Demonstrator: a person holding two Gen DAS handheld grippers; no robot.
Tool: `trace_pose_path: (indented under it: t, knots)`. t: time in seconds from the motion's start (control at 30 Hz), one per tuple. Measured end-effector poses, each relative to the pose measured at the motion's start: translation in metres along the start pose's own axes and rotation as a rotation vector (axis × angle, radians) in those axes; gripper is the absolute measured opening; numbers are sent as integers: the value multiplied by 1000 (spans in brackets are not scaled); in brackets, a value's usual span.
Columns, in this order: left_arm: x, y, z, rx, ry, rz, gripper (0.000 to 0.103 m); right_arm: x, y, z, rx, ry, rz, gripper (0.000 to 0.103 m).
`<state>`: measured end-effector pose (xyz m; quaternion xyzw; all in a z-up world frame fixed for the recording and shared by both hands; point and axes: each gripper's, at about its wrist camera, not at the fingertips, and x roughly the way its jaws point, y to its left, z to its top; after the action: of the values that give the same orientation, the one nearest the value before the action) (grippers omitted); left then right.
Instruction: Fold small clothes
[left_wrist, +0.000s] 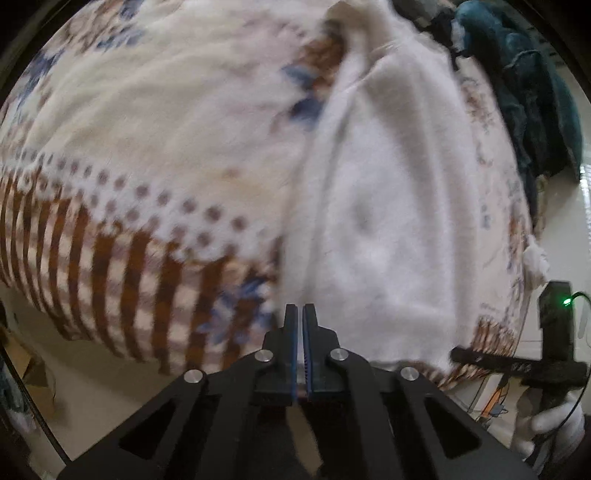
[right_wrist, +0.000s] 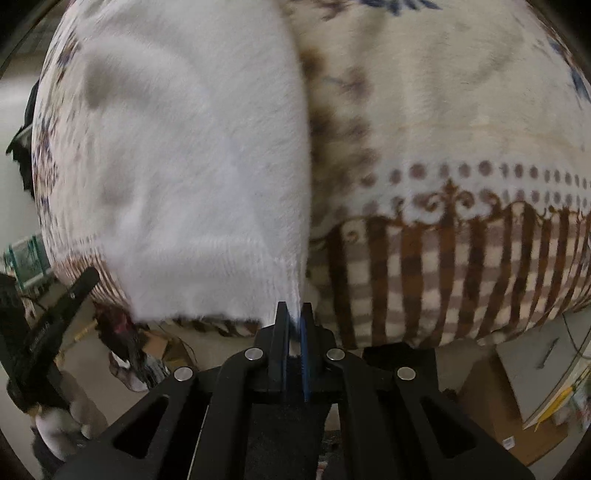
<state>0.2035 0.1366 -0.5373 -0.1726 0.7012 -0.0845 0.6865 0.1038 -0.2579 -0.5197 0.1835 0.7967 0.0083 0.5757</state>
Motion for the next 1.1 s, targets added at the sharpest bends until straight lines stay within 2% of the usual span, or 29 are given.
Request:
trace_pose_path:
  t: [0.07, 0.13, 0.17, 0.2, 0.23, 0.3, 0.37, 0.43, 0.5, 0.6, 0.73, 0.8, 0.83, 0.87, 0.97, 1.0, 1.03, 1.1]
  knots:
    - [7, 17, 2, -50, 60, -47, 3, 7, 3, 2, -8, 9, -15, 5]
    - [6, 21, 5, -89, 66, -123, 4, 14, 1, 6, 9, 26, -28, 6]
    - [4, 19, 7, -97, 59, -184, 6, 17, -4, 8, 23, 38, -35, 7]
    - [5, 18, 10, -104, 62, -224, 16, 19, -9, 10, 44, 45, -31, 7]
    - [7, 16, 13, -106, 67, -240, 36, 20, -8, 20, 67, 48, -9, 7]
    - [17, 9, 17, -104, 87, -267, 56, 18, -16, 19, 95, 54, 18, 16]
    - [30, 5, 18, -101, 112, -238, 56, 13, -21, 16, 100, 53, 22, 38]
    - [40, 1, 17, -89, 123, -205, 55, 8, -26, 17, 93, 50, 23, 44]
    - [42, -5, 15, -73, 104, -169, 53, 5, -30, 17, 82, 56, 14, 44]
    - [37, -19, 11, -31, 65, -125, 10, 7, -31, 15, 77, 50, 6, 44]
    - [19, -29, 0, -11, 3, -90, 8, 14, -18, 19, 69, 36, 3, 44]
    - [10, -33, -4, -25, -28, -94, 8, 18, -10, 13, 57, 18, 9, 41]
    - [5, -31, -5, -30, -41, -97, 7, 19, -5, 9, 50, 5, 12, 22]
    - [-2, -28, -8, -35, -49, -101, 7, 17, -2, 8, 38, -7, 13, 7]
    - [-16, -27, -14, -53, -70, -100, 7, 10, 8, 5, -2, -36, 26, 6]
    - [-19, -23, -15, -59, -70, -103, 7, 9, 10, 2, -16, -40, 26, 6]
    - [-23, -18, -17, -68, -62, -101, 2, 7, 12, -1, -30, -38, 28, 6]
    - [-20, -11, -20, -78, -51, -80, 2, 5, 18, -10, -57, -38, 21, 5]
